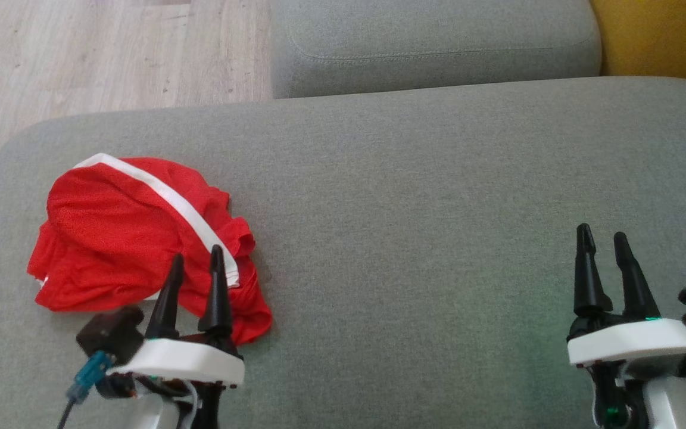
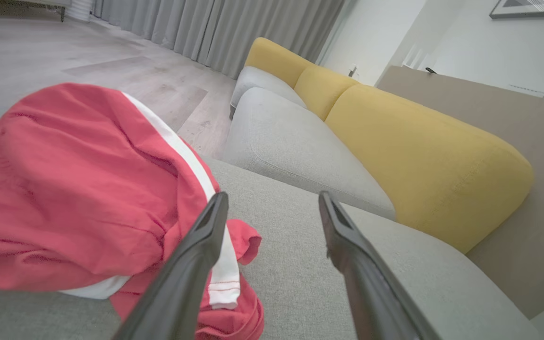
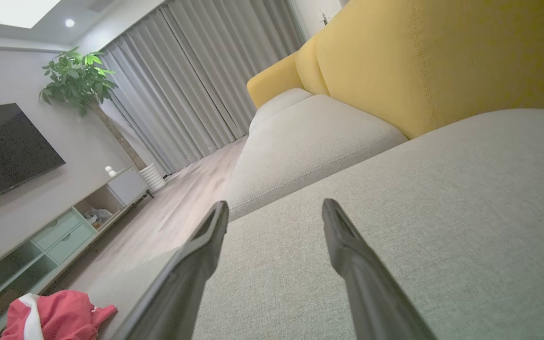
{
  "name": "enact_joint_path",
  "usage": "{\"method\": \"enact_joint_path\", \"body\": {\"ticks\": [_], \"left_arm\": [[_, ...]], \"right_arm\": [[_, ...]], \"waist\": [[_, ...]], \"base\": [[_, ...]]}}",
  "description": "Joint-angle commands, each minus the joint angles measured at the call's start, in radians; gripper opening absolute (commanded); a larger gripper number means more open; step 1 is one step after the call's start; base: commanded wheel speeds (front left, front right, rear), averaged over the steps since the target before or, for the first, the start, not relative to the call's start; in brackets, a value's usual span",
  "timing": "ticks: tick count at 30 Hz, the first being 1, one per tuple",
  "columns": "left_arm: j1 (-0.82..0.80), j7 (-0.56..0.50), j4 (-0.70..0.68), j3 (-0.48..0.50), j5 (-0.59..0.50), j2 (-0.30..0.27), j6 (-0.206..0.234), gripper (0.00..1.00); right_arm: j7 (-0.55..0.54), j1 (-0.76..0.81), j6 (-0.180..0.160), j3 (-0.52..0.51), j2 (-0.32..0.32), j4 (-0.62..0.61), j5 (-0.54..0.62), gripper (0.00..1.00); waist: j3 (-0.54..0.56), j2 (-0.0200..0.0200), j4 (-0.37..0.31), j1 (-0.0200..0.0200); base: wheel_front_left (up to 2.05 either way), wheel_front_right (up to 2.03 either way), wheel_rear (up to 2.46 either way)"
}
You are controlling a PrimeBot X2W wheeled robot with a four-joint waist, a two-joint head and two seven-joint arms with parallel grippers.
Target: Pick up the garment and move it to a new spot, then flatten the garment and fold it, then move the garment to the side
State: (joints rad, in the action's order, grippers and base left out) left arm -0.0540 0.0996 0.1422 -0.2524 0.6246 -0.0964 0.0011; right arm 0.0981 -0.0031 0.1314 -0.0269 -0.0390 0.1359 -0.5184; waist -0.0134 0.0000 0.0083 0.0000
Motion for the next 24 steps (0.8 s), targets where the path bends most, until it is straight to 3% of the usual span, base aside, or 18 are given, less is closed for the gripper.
{"method": "enact_joint_path", "body": {"ticks": [1, 24], "left_arm": [[-0.066, 0.018, -0.026, -0.006, -0.05, -0.025, 0.012, 1.0], [-0.147, 0.085, 0.083, -0.223, -0.348, -0.099, 0.135, 1.0]], "right_arm": [[0.019, -0.037, 0.0, 0.024, -0.008, -0.046, 0.051, 1.0], [0.086, -0.04, -0.001, 0.068, -0.01, -0.037, 0.449, 1.0]], "waist": [[-0.001, 0.0, 0.001, 0.0], [-0.018, 0.0, 0.007, 0.0]], "base": [[0.0, 0.0, 0.0], [0.0, 0.0, 0.0]]}}
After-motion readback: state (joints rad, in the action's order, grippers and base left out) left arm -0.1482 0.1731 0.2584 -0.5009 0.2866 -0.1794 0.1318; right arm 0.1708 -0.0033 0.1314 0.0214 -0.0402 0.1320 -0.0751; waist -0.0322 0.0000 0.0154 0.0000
